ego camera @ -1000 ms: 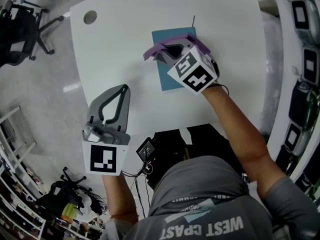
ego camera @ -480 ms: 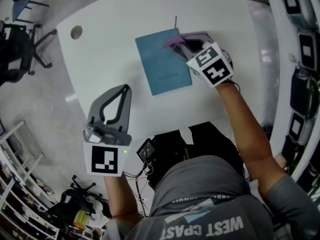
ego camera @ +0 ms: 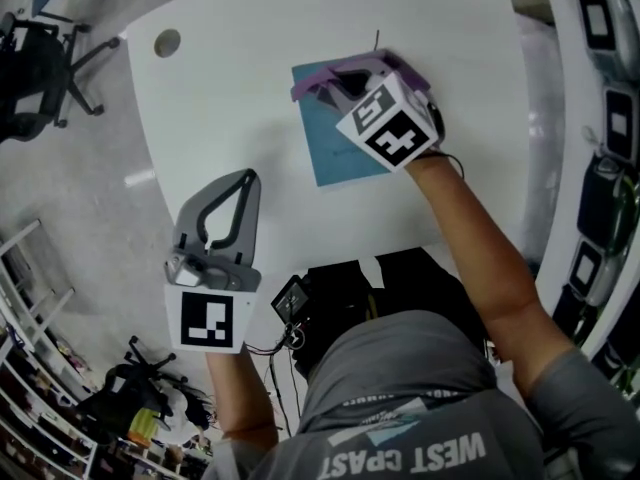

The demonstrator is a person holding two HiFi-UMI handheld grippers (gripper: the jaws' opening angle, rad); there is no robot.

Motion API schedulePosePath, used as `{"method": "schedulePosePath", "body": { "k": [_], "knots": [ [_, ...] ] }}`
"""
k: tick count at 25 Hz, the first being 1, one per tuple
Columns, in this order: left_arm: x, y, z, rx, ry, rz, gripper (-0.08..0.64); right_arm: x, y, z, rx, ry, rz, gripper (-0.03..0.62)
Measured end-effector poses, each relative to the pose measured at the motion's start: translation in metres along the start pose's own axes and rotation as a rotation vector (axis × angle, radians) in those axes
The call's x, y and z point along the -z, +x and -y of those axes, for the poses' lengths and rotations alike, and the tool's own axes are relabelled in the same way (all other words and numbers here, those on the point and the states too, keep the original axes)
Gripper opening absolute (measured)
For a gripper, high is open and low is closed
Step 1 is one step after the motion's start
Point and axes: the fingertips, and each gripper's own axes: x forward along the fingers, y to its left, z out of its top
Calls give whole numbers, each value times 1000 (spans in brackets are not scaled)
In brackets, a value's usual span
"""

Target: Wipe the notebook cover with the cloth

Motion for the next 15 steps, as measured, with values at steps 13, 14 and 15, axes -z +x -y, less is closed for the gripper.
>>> {"method": "schedulePosePath", "body": {
  "k": [13, 14, 15],
  "knots": [
    [11, -7, -13, -7, -12, -8, 3, -36, 22, -10, -45, 3, 70, 51],
    [10, -6, -12, -3, -6, -4, 3, -32, 19, -3, -30, 14, 67, 51],
    [8, -5, -11, 2, 1, 0, 3, -27, 16, 6, -15, 27, 64, 51]
  ]
}}
